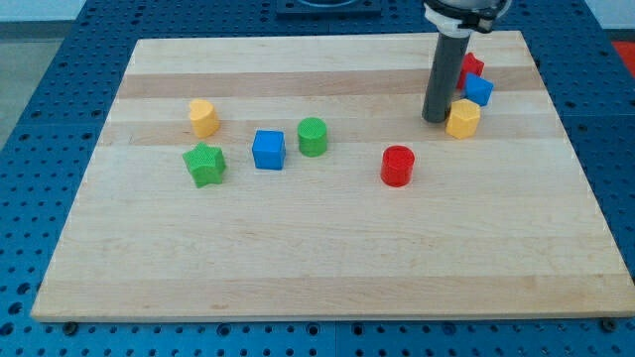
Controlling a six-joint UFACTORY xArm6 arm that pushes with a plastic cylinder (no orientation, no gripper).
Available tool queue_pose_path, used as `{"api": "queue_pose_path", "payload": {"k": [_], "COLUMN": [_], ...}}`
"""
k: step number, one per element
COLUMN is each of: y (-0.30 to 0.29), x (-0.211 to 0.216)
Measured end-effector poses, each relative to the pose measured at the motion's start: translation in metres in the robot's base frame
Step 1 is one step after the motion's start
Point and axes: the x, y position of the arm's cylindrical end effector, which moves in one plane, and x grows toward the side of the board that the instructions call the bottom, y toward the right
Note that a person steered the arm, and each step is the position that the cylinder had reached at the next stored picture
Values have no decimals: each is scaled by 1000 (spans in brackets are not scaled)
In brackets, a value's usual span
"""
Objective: Place the yellow hexagon below the blue triangle
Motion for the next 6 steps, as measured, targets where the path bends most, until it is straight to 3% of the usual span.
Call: {"api": "queue_pose_path", "payload": {"k": [2,6], "y": [9,-117], "x": [-1,-26]}}
